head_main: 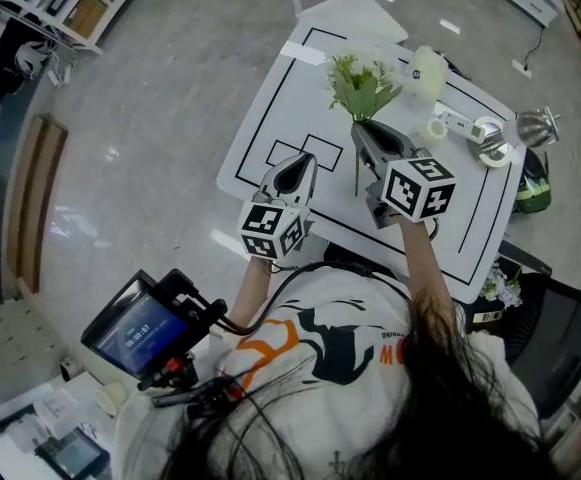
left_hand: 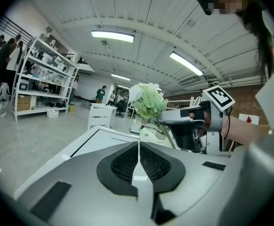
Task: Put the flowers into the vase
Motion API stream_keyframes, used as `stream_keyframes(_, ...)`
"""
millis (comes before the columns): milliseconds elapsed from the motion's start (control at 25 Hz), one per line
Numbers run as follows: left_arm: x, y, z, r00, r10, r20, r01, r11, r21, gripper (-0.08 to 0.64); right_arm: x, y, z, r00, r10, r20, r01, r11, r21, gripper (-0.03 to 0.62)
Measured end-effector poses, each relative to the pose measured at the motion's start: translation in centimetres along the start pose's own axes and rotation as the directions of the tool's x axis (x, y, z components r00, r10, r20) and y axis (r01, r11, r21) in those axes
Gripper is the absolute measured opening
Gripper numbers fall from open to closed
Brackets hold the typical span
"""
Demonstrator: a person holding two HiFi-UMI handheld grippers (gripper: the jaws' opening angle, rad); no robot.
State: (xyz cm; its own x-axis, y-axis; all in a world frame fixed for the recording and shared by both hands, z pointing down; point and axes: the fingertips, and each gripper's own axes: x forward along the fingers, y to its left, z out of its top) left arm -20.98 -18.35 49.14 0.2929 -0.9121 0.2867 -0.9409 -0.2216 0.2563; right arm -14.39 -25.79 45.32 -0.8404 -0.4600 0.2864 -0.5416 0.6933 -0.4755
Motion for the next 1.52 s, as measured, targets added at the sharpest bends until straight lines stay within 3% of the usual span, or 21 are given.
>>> stream_keyframes(360, 2.4, -4.9, 0.2, 0.984, -0.171, -0.044, 0.173, 0.983, 0.061, 0.020, -5.0, 0.1, 4.6, 0.991, -0.033, 0.129, 0.034, 0.999, 0.000, 0.057)
stream_keyframes(840, 6.9, -10.1, 2.6, 0.939, -0.340, -0.055, 0.344, 0.928, 0.142, 0.023, -11.4, -2.0, 8.1, 0.965, -0.142, 0.219, 0.150, 0.988, -0.021, 0.057)
stream_keyframes(1200, 8.8, -13.1, 4.3, 0.892, -0.441, -0.105, 0.453, 0.861, 0.231, 0.098, -13.5, -2.1, 9.8, 0.946, -0.187, 0.264, 0.204, 0.978, -0.038, 0.057)
stream_keyframes(1520, 12.8, -15.8, 3.9, 0.859, -0.484, -0.167, 0.512, 0.818, 0.263, 0.241, -14.5, -4.8, 11.4, 0.937, -0.200, 0.287, 0.227, 0.972, -0.065, 0.057)
